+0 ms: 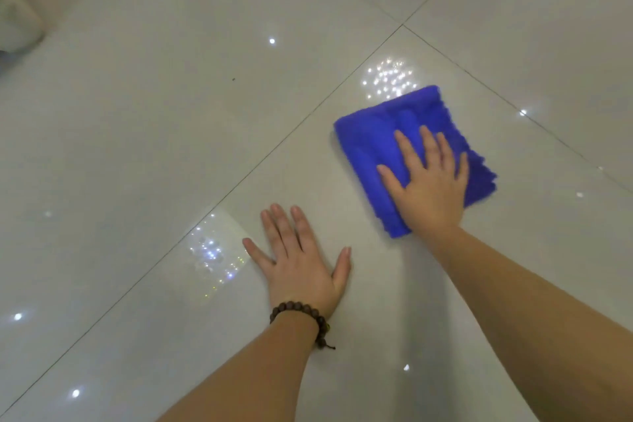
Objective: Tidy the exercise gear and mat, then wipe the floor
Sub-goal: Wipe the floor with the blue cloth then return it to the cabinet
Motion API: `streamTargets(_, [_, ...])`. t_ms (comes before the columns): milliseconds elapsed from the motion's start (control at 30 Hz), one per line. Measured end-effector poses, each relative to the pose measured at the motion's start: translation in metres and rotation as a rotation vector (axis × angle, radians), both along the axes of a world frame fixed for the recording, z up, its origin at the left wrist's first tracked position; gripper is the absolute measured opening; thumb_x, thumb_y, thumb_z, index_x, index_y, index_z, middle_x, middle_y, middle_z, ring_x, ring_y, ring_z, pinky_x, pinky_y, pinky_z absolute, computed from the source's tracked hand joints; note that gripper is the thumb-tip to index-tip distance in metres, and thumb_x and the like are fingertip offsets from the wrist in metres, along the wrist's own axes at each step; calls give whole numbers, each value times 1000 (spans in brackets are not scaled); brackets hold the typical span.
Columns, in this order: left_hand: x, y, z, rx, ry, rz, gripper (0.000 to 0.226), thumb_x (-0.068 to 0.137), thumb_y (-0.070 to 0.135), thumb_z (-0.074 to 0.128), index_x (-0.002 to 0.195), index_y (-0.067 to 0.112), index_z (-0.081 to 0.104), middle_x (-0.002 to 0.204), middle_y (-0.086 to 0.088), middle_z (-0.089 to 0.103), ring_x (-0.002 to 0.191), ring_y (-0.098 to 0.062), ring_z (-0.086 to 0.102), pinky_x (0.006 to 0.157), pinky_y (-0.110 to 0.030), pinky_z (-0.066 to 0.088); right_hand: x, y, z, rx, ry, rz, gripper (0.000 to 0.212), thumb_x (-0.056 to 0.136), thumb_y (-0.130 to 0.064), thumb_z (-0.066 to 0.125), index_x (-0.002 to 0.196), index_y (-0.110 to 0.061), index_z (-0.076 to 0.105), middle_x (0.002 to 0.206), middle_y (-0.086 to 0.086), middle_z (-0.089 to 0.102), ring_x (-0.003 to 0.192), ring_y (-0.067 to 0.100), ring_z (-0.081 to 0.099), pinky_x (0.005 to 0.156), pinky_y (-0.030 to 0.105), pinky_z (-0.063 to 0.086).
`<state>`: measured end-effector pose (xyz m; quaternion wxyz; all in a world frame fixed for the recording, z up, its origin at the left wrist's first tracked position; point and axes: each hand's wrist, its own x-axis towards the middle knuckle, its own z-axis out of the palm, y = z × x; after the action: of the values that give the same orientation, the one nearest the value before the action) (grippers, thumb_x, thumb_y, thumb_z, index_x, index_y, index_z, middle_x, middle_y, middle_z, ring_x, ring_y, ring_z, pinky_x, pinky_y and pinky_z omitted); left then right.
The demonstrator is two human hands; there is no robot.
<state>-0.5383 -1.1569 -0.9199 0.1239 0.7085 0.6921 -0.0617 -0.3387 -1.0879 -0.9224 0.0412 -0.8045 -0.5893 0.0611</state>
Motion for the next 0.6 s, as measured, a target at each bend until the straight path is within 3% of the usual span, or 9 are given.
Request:
streamTargets(100, [1, -1, 0, -15, 16, -7, 94, 87, 68, 19, 151, 0, 10, 157, -28, 6, 147, -39, -4, 109, -71, 5, 43, -44, 3, -4, 34, -492, 70, 86, -71, 22, 148, -38, 26, 158, 1, 20, 146, 25, 12, 115, 56, 8])
streamTargets(167, [1, -2, 0, -15, 33, -3, 94, 87, 67, 17, 151, 1, 7, 157, -27, 4, 146, -39, -5, 109, -70, 4, 3, -56, 3, 15, 22, -604, 68, 88, -67, 24, 147, -35, 30, 157, 5, 22, 145, 28, 15, 113, 60, 10])
streamTargets(267, [1, 0, -2, -6, 7, 2, 95, 84, 65, 24, 151, 0, 9, 157, -28, 5, 146, -39, -3, 108, -71, 3, -67, -70, 1, 12, -9, -194, 61, 91, -62, 32, 146, -34, 35, 154, 6, 30, 143, 30, 23, 115, 56, 7])
streamTargets(333, [1, 0, -1, -17, -1, -1, 95, 84, 66, 22, 151, 0, 7, 157, -27, 2, 146, -39, -6, 109, -70, 1, -52, -86, -1, -15, -31, -40, 58, 92, -61, 33, 144, -35, 37, 153, 4, 34, 142, 28, 26, 115, 54, 10])
streamTargets(500, [-1, -2, 1, -34, -3, -15, 97, 86, 70, 16, 151, 1, 0, 157, -27, -2, 146, -39, -12, 109, -70, -3, 6, -215, 6, -58, 9, -739, 67, 87, -67, 21, 147, -36, 28, 156, 7, 26, 143, 29, 20, 113, 59, 14])
streamTargets(600, [-1, -1, 2, -51, -16, -14, 97, 86, 69, 17, 151, 0, -1, 157, -27, -3, 145, -39, -12, 108, -70, -4, -3, -244, 7, -82, 32, -808, 71, 86, -68, 17, 148, -35, 26, 157, 8, 21, 144, 30, 16, 114, 60, 10])
